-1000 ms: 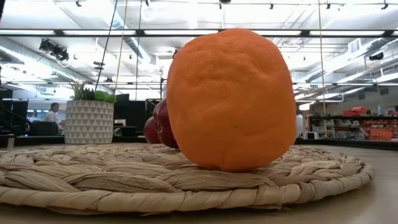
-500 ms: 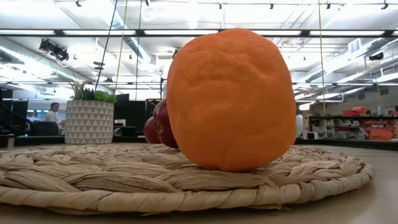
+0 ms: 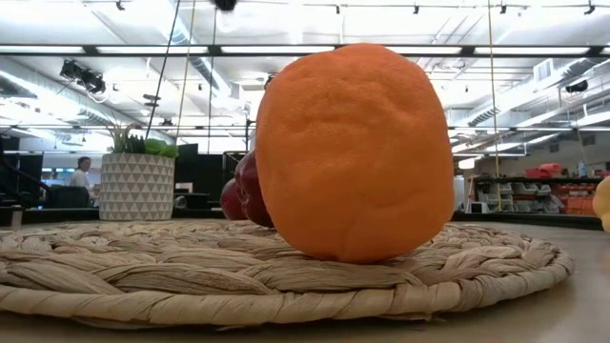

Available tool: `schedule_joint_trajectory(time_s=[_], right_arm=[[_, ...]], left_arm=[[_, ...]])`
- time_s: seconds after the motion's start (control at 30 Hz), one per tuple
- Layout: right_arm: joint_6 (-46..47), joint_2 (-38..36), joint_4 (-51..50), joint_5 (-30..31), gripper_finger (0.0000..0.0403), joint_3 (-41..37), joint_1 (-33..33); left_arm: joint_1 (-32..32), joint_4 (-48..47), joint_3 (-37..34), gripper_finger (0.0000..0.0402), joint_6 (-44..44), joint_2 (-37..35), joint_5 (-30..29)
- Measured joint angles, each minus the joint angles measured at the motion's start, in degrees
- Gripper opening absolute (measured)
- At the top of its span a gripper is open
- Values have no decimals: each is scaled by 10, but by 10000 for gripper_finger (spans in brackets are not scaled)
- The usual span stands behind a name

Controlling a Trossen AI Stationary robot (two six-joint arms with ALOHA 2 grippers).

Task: Build produce basket
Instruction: Put the yellow bell pepper into the wire basket

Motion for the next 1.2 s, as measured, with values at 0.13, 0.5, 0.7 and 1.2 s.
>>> schedule_joint_trajectory(time_s=[0.13,0.5,0.7,1.2], right_arm=[[-32,0,-48,8,336,6,-7],[-62,-2,-42,55,336,6,-29],[-42,-3,-45,50,336,-10,-51],[-48,-4,52,31,337,-101,-94]], left_arm=[[-9,32,-44,314,0,-39,-30],[-32,28,-50,314,23,-62,-82],[-32,28,-50,314,24,-62,-82],[-32,23,-50,314,22,-62,-82]])
